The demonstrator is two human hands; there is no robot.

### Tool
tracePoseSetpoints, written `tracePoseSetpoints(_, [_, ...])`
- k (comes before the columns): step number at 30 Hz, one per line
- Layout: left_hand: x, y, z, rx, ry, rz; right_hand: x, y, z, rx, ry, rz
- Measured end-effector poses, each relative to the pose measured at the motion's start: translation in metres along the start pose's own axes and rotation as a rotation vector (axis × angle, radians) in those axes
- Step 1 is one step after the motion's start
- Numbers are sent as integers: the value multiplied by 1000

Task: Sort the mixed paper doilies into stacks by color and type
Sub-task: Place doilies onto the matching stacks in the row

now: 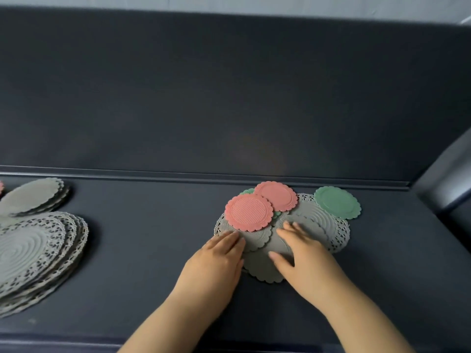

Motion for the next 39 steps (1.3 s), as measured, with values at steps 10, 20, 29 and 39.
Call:
tracePoseSetpoints(10, [7, 5, 1, -135, -4, -191, 4, 17, -13, 47, 10, -69])
tracePoseSetpoints(20, [-13, -9, -28, 11, 59, -261, 2, 25, -12, 55, -13, -32])
tracePoseSetpoints(29, [-38, -21, -39, -77, 196, -338, 19, -13, -17, -19, 165, -90])
tracePoseSetpoints(39, [-56, -43, -42, -2, 283, -343, 69, -45, 23, -285, -283, -95])
Point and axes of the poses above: each hand's wrist, its own x-axis towards the middle knuckle, its own z-axis out of the palm, y = z × x, the point moved 1 cm from there along x, towards the middle knuckle, and after that the axes turned 9 degrees about x, right-handed, at the moved point
